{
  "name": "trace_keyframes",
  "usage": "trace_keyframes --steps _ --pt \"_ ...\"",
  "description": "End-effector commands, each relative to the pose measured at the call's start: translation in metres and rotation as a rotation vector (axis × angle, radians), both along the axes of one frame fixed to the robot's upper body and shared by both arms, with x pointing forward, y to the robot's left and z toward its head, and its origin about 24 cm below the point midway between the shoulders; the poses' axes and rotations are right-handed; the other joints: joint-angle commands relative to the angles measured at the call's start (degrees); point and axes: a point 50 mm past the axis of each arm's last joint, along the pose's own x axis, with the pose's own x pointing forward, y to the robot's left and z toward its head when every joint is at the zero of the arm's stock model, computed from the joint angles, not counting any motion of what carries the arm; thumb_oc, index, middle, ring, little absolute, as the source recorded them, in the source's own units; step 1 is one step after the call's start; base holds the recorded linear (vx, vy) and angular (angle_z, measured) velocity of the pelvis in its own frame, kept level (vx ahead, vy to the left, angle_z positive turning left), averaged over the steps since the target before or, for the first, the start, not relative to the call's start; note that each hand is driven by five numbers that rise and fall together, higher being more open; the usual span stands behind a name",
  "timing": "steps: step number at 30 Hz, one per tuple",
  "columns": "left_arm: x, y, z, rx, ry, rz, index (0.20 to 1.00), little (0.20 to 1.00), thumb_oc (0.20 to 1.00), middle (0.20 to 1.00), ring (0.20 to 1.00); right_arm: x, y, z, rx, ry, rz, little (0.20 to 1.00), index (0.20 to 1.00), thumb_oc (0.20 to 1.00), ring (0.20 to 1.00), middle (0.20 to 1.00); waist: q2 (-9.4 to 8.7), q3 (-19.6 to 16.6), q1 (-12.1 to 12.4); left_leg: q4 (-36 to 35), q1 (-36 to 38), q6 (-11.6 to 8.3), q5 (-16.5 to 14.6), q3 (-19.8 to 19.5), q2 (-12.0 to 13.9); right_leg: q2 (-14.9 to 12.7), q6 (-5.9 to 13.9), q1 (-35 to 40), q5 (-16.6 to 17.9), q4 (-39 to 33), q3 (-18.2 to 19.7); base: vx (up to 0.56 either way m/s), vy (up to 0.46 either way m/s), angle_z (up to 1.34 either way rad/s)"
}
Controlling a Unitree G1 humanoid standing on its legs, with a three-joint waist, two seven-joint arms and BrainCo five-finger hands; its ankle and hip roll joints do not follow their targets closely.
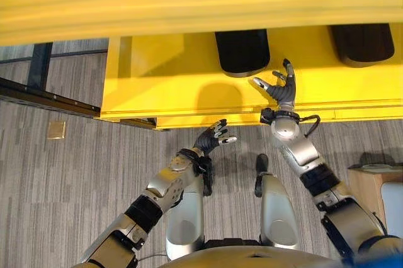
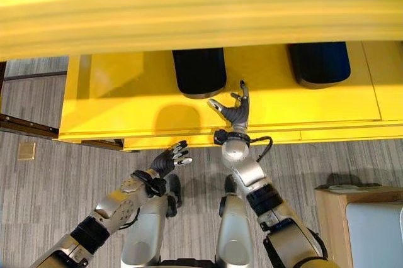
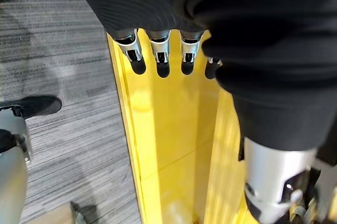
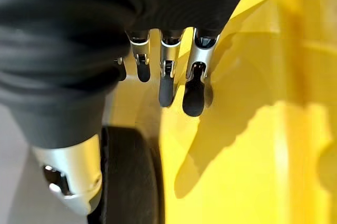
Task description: Move parts from the plastic box to the shelf.
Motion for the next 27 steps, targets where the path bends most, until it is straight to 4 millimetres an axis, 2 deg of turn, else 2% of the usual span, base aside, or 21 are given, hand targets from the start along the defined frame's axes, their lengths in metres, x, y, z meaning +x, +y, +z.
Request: trace_keyframes --steps 1,7,12,16,20,22,24,27 --pt "-0.004 0.000 0.023 -0.072 -0.118 -0.025 1.000 1.000 1.000 1.000 1.000 -0.022 -0.027 -0.044 0.065 0.192 -0.047 1.000 1.000 1.000 1.000 1.000 0.02 2.1 -0.9 -1.8 4.6 -0.44 -2.5 0.5 0.8 0.0 0.70 5.0 -0.2 -2.3 -1.8 0.08 -0.049 -0.04" --pt "-0.016 0.022 0.009 -0.059 -0.078 0.031 1.000 1.000 1.000 1.000 1.000 -0.050 -0.035 -0.065 0.011 0.295 0.053 1.000 1.000 1.000 1.000 1.000 -1.09 -0.6 -2.8 -6.9 9.1 -1.12 -1.1 2.1 2.3 0.7 1.59 8.8 1.1 -6.9 -1.6 0.08 -0.038 -0.08" --pt "-0.025 0.036 0.000 -0.054 -0.050 0.066 1.000 1.000 1.000 1.000 1.000 -0.068 -0.036 -0.073 -0.065 0.364 0.163 1.000 1.000 1.000 1.000 1.000 -1.99 -2.9 -3.7 -10.8 12.1 -1.87 0.2 2.5 3.3 1.0 2.38 11.0 2.0 -9.9 -1.2 0.07 -0.030 -0.06" --pt "-0.035 0.045 -0.008 -0.034 -0.023 0.071 1.000 1.000 1.000 1.000 1.000 -0.074 -0.035 -0.070 -0.251 0.355 0.341 1.000 1.000 1.000 1.000 1.000 -2.83 -5.5 -3.6 -14.0 14.2 -2.86 1.6 2.1 4.4 0.9 3.36 12.6 3.0 -12.4 -1.0 0.04 -0.039 -0.09" --pt "-0.041 0.050 -0.016 -0.012 0.010 0.054 1.000 1.000 1.000 1.000 1.000 -0.076 -0.030 -0.070 -0.331 0.371 0.538 1.000 1.000 1.000 1.000 1.000 -3.42 -7.5 -3.0 -15.2 15.8 -3.43 2.0 2.3 4.9 0.7 3.80 14.3 3.5 -13.8 -1.6 0.04 -0.040 -0.03" --pt "-0.043 0.053 -0.020 0.012 0.030 0.037 1.000 1.000 1.000 1.000 1.000 -0.078 -0.026 -0.072 -0.304 0.393 0.638 1.000 1.000 1.000 1.000 1.000 -3.72 -8.4 -2.7 -15.6 16.5 -3.58 2.1 2.4 4.9 0.6 4.01 14.9 3.7 -14.3 -2.0 0.02 -0.029 0.02" --pt "-0.051 0.060 -0.033 0.051 0.108 -0.045 1.000 1.000 1.000 1.000 1.000 -0.085 -0.021 -0.076 -0.210 0.455 0.836 1.000 1.000 1.000 1.000 1.000 -4.27 -10.2 -2.0 -16.3 17.9 -3.72 2.2 2.5 4.6 0.7 4.33 16.5 3.9 -15.2 -2.9 0.02 0.002 0.07" --pt "-0.063 0.061 -0.045 0.107 0.182 -0.151 1.000 1.000 1.000 1.000 1.000 -0.092 -0.021 -0.079 -0.081 0.498 0.931 1.000 1.000 1.000 1.000 1.000 -4.55 -11.8 -1.9 -16.2 19.3 -3.34 1.6 2.8 3.8 0.6 4.68 17.8 4.1 -15.5 -3.2 0.01 0.110 0.05"
